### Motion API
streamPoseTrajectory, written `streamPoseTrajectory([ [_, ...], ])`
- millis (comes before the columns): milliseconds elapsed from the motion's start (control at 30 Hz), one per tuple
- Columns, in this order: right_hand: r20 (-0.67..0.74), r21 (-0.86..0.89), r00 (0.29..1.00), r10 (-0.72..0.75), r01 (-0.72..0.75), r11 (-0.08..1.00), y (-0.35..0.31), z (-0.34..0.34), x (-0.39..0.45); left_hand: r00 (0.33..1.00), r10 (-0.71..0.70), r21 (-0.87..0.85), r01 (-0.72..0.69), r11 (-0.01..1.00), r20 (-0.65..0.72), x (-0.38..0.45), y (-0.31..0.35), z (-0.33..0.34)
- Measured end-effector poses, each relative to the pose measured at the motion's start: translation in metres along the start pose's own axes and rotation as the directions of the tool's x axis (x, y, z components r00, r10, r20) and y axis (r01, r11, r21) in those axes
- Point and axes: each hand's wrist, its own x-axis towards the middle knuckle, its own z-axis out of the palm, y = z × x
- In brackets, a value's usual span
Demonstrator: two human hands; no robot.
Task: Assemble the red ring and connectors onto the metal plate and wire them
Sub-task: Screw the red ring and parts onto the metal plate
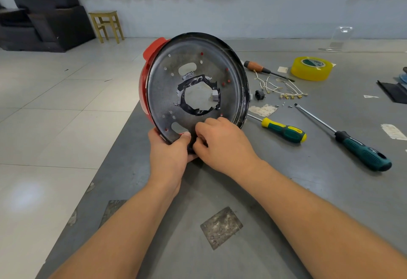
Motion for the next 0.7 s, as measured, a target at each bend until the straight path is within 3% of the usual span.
streamPoseTrajectory([
  [167, -0.075, 0.005, 0.997, 0.026, -0.026, 1.000, 0.008, -0.003, -0.002, 0.999, -0.050, -0.055, 0.050, 0.997, 0.011, 0.000, 0.005, -0.001],
  [333, -0.238, 0.023, 0.971, 0.032, -0.028, 0.999, 0.053, -0.015, -0.019, 0.975, -0.219, -0.099, 0.222, 0.970, 0.042, 0.004, 0.015, -0.006],
  [567, -0.299, 0.058, 0.954, -0.007, 0.025, 0.998, 0.068, -0.012, -0.023, 0.930, -0.353, 0.003, 0.355, 0.935, 0.105, 0.004, 0.035, -0.024],
  [700, -0.309, 0.171, 0.951, 0.001, 0.055, 0.984, 0.066, -0.011, -0.027, 0.886, -0.429, 0.211, 0.392, 0.896, 0.178, -0.001, 0.048, -0.031],
])
